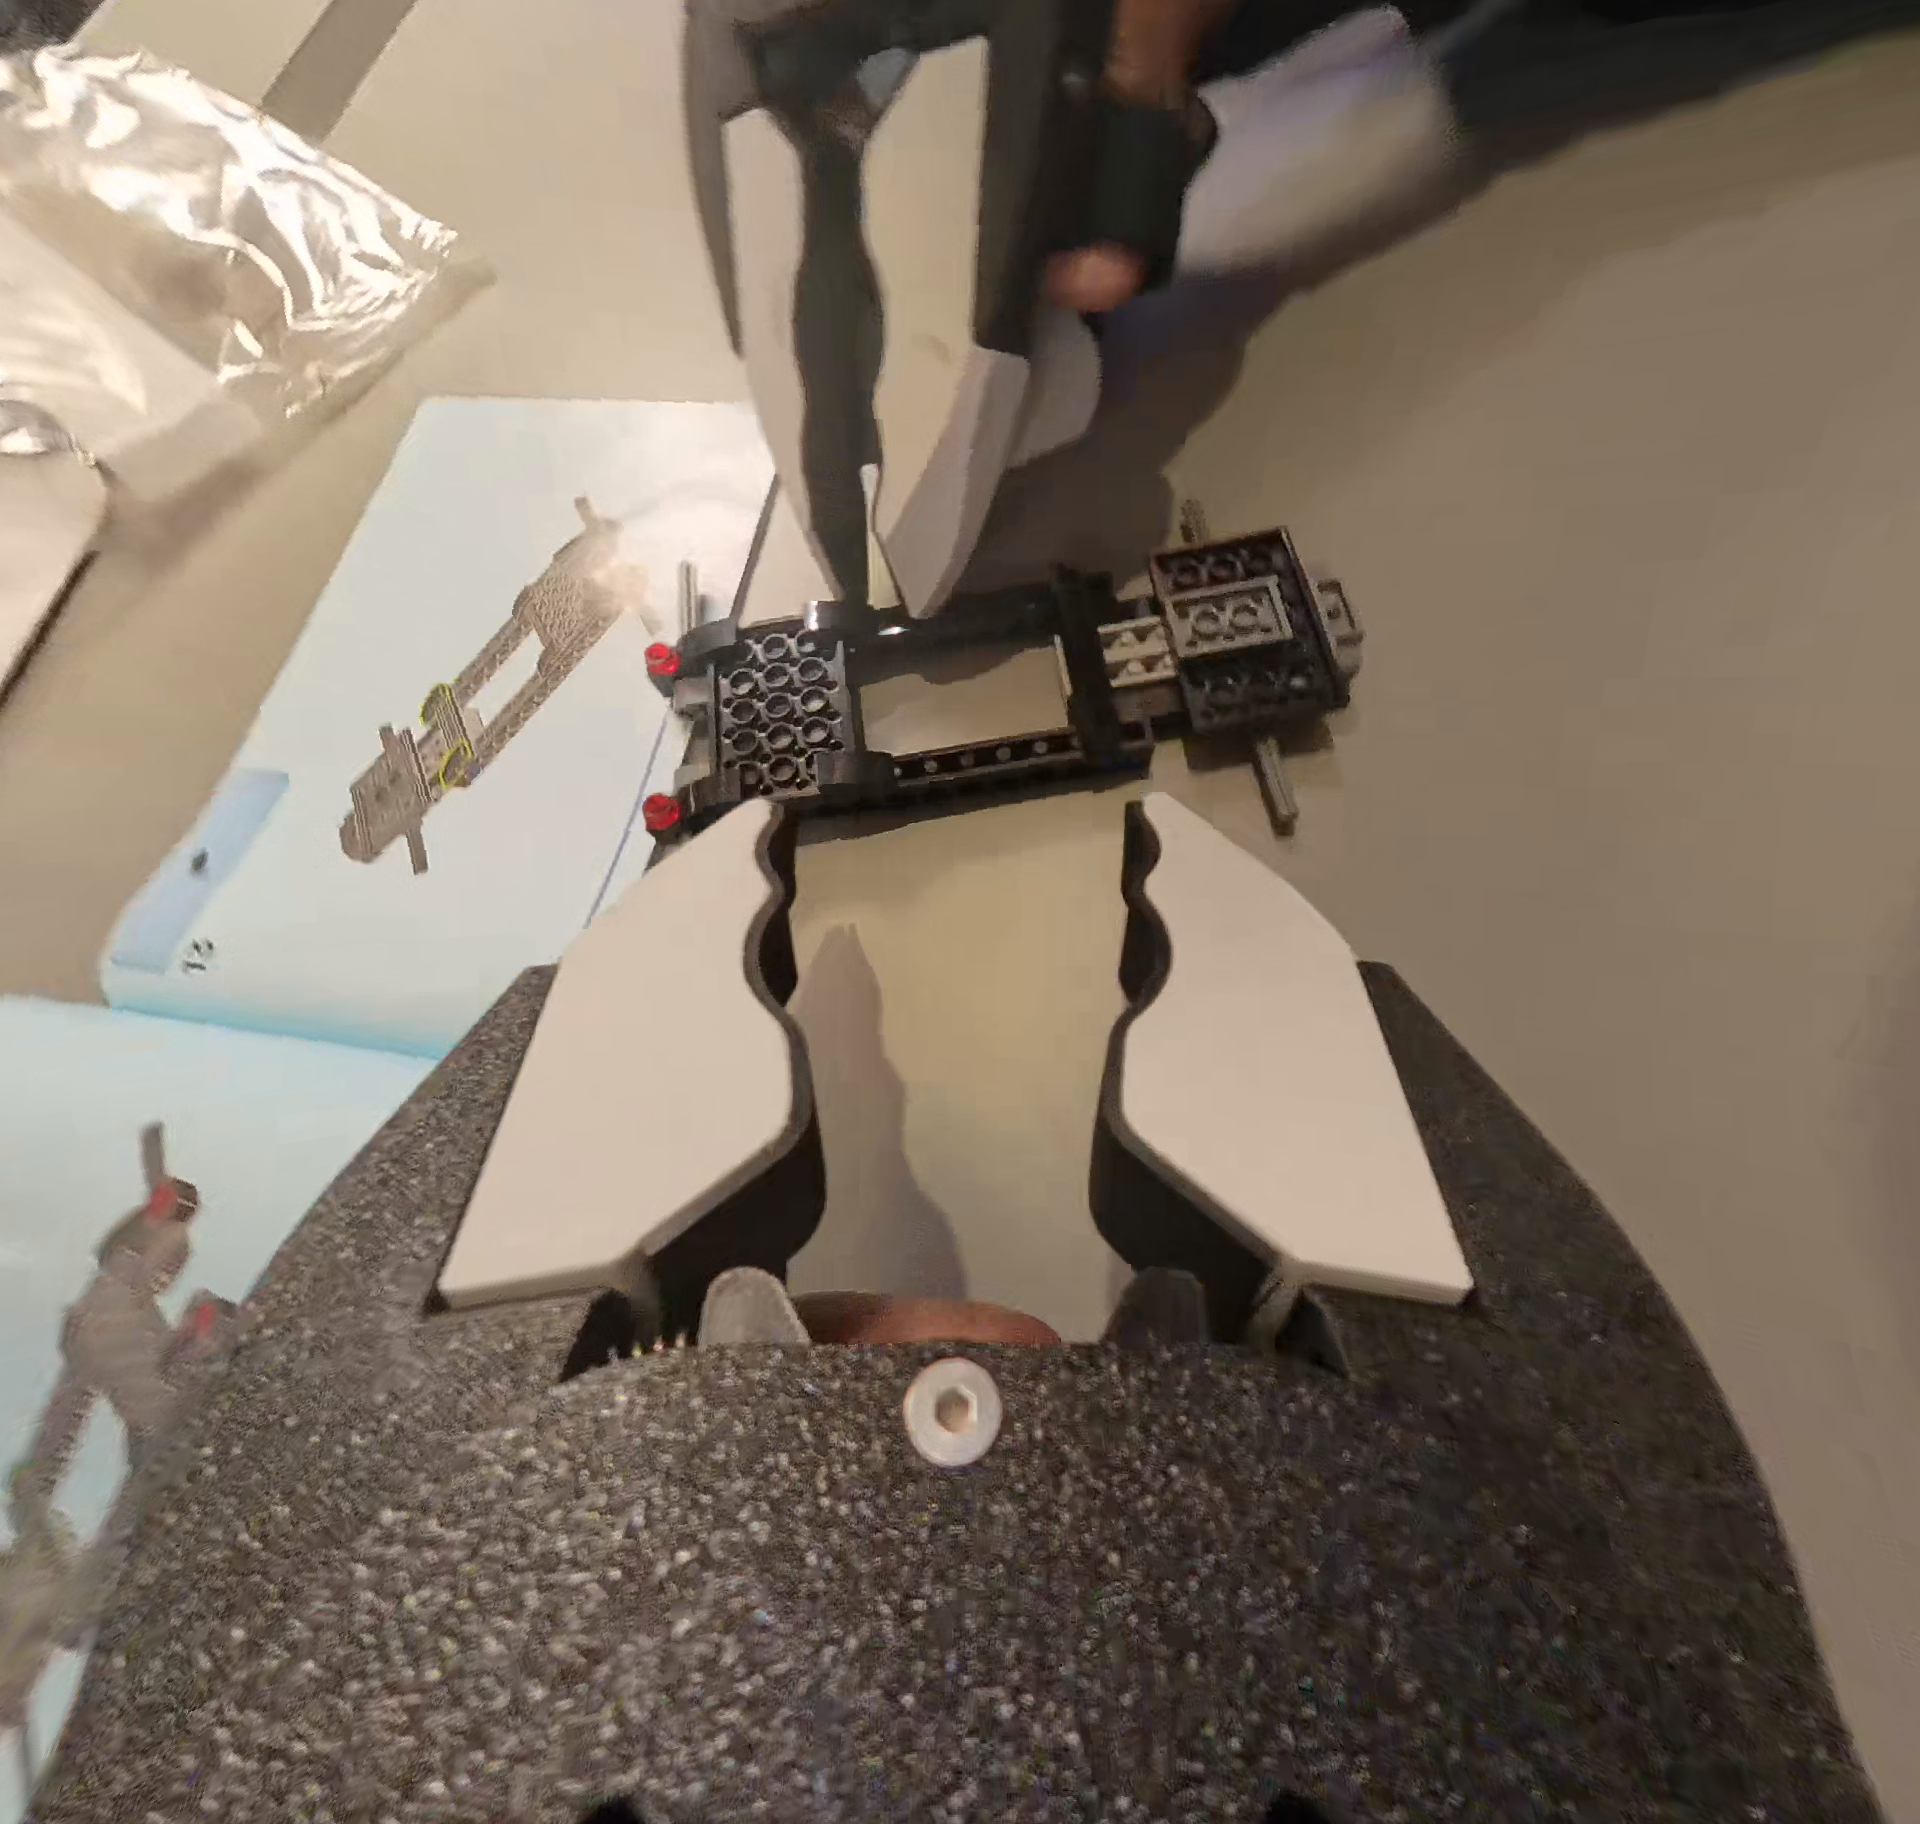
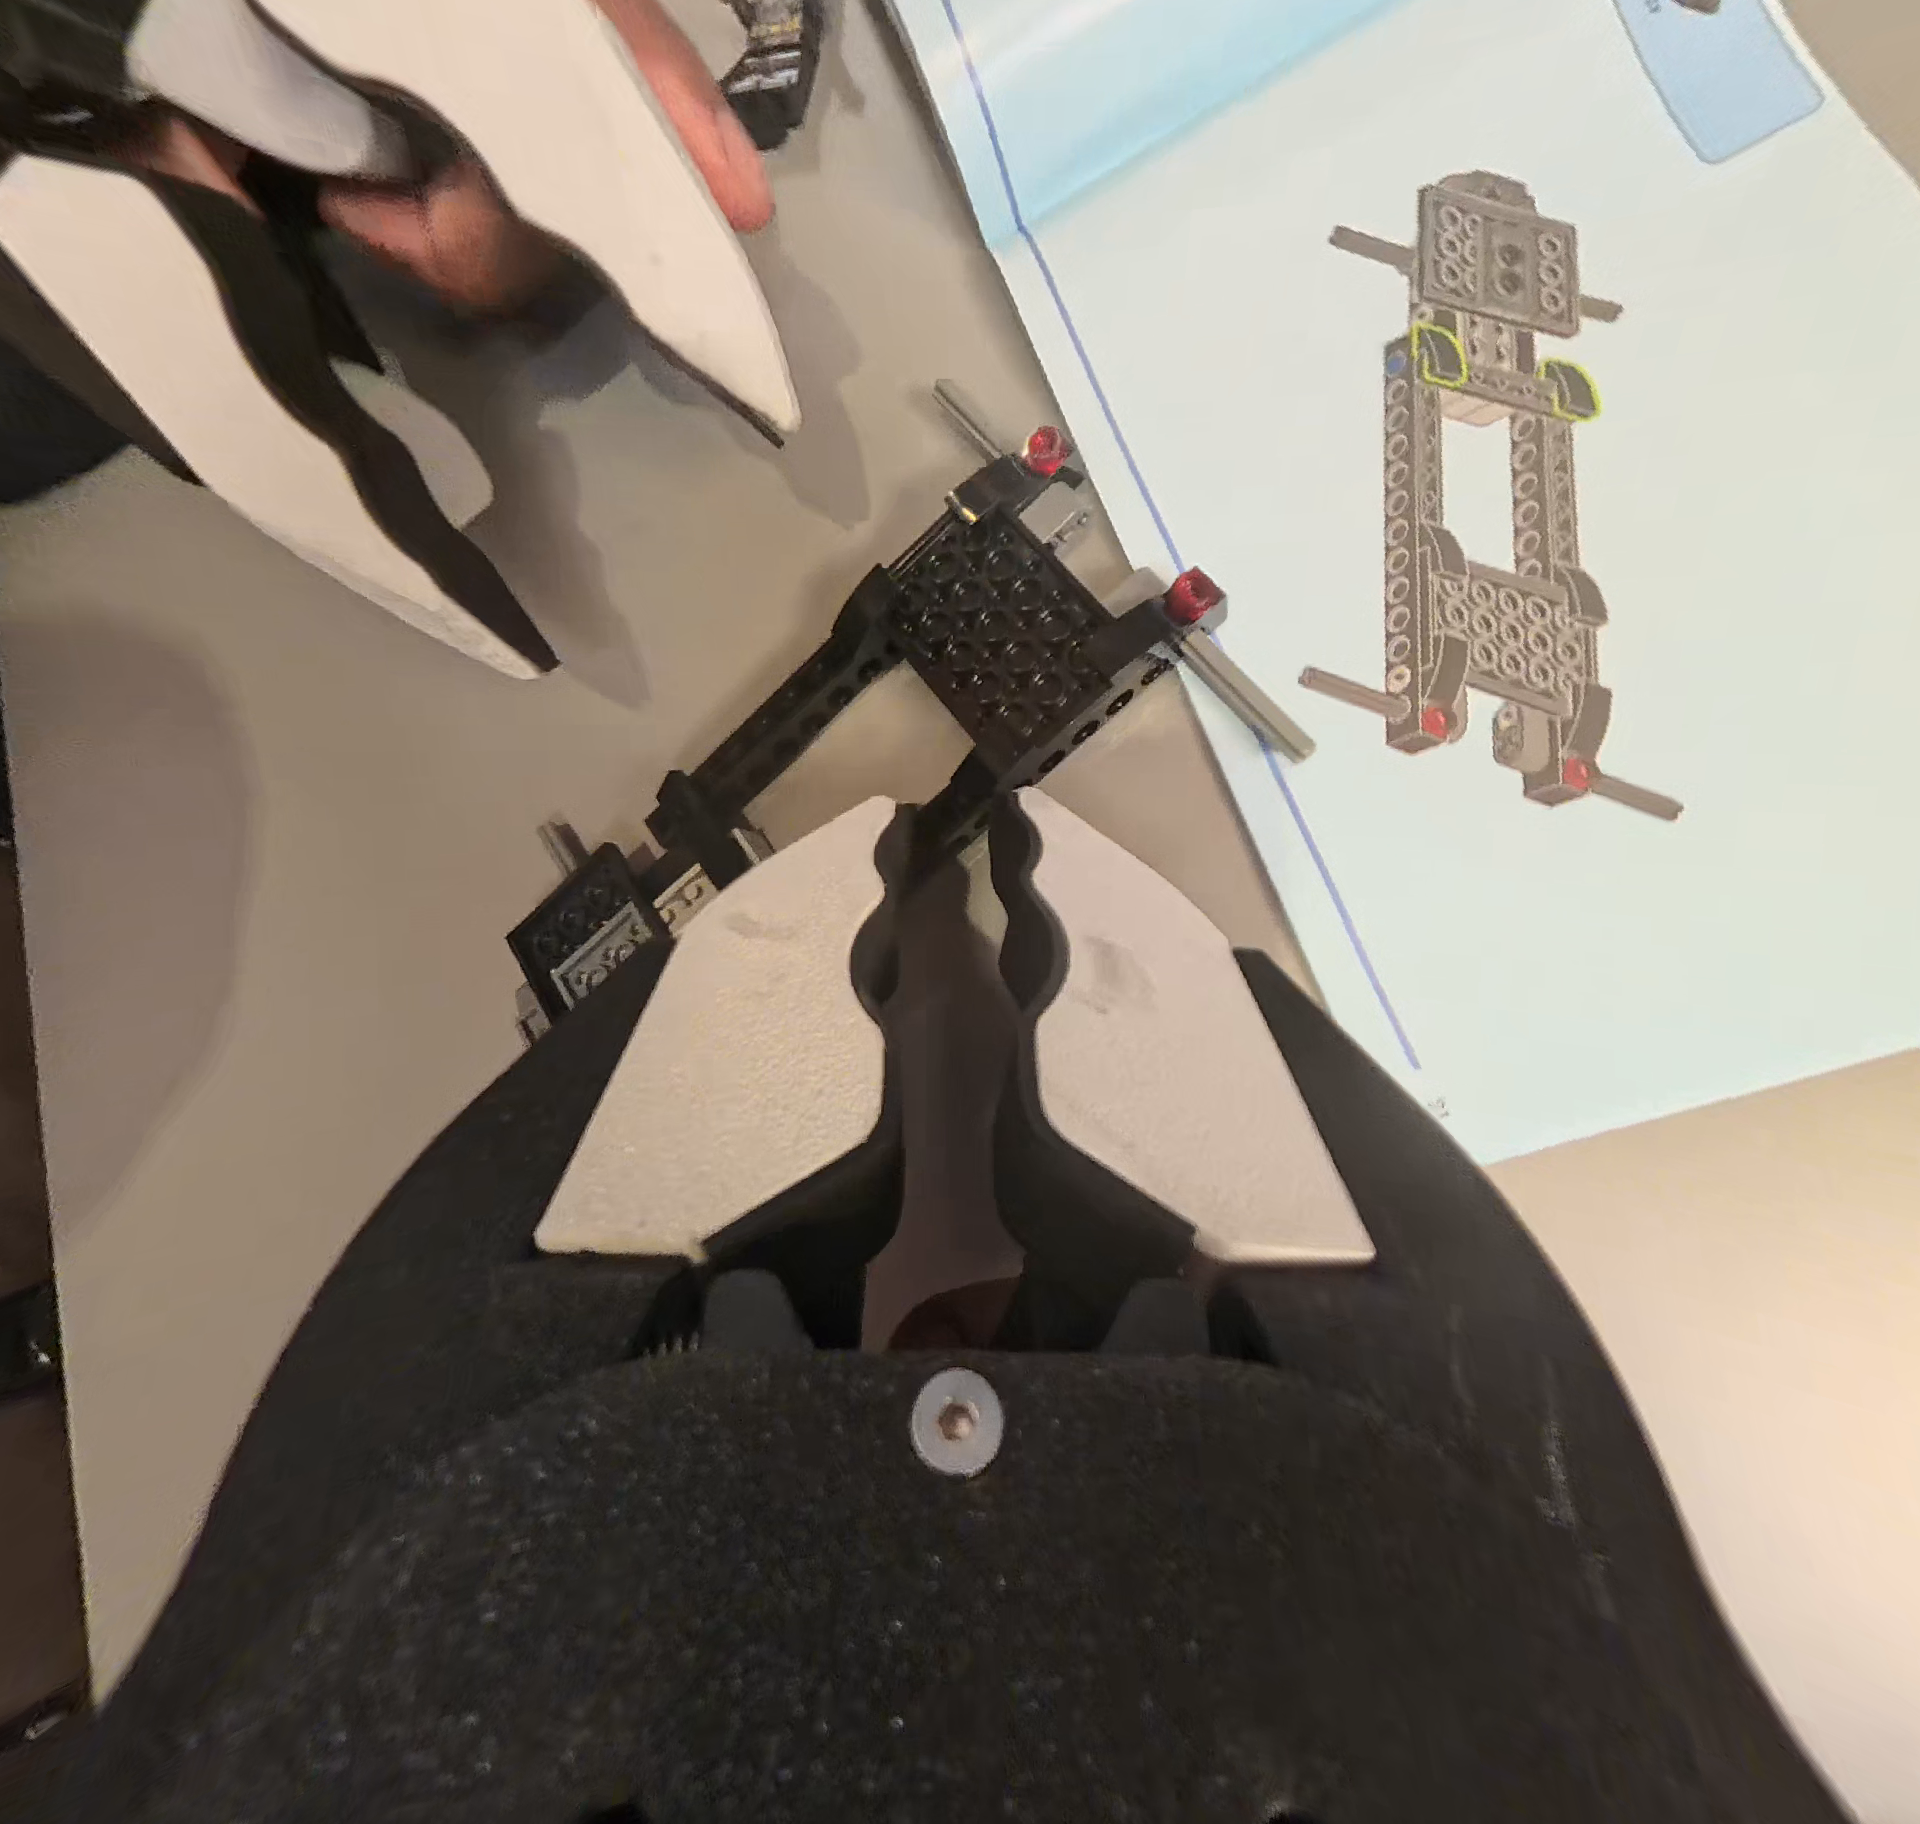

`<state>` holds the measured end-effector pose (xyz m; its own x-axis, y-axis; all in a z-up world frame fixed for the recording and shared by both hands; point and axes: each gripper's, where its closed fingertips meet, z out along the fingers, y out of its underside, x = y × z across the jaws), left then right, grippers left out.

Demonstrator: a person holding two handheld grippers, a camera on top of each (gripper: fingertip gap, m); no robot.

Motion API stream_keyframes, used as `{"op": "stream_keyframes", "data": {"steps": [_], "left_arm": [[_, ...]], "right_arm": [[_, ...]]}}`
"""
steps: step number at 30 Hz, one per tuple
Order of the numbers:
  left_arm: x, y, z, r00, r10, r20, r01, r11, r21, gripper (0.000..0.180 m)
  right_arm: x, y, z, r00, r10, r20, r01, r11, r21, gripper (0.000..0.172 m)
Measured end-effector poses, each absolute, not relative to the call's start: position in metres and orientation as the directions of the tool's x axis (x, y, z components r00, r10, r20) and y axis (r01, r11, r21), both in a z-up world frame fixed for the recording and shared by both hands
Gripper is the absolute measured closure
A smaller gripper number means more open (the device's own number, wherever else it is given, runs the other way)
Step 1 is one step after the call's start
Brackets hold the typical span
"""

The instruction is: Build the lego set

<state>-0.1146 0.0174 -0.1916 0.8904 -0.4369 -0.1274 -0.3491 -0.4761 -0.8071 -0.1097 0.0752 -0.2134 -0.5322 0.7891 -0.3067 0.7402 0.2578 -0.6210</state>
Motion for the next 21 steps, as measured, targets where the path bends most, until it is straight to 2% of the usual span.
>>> {"op": "stream_keyframes", "data": {"steps": [3,7,10,14,18,21], "left_arm": [[-0.117,0.017,-0.189,0.832,-0.515,-0.205,-0.466,-0.451,-0.761,0.111],[-0.115,0.024,-0.180,0.726,-0.632,-0.269,-0.601,-0.395,-0.695,0.110],[-0.111,0.025,-0.185,0.622,-0.743,-0.247,-0.696,-0.379,-0.610,0.107],[-0.110,0.031,-0.198,0.512,-0.831,-0.217,-0.788,-0.354,-0.503,0.106],[-0.100,0.035,-0.206,0.410,-0.892,-0.190,-0.832,-0.280,-0.478,0.105],[-0.101,0.035,-0.214,0.322,-0.929,-0.183,-0.889,-0.230,-0.396,0.105]], "right_arm": [[-0.113,0.069,-0.213,-0.596,0.737,-0.320,0.719,0.311,-0.622,0.160],[-0.115,0.057,-0.215,-0.690,0.641,-0.337,0.674,0.398,-0.623,0.164],[-0.111,0.054,-0.215,-0.729,0.599,-0.331,0.645,0.440,-0.625,0.163],[-0.102,0.065,-0.208,-0.736,0.616,-0.280,0.617,0.441,-0.652,0.161],[-0.091,0.080,-0.201,-0.704,0.659,-0.266,0.620,0.386,-0.684,0.160],[-0.078,0.084,-0.200,-0.696,0.667,-0.265,0.621,0.374,-0.689,0.159]]}}
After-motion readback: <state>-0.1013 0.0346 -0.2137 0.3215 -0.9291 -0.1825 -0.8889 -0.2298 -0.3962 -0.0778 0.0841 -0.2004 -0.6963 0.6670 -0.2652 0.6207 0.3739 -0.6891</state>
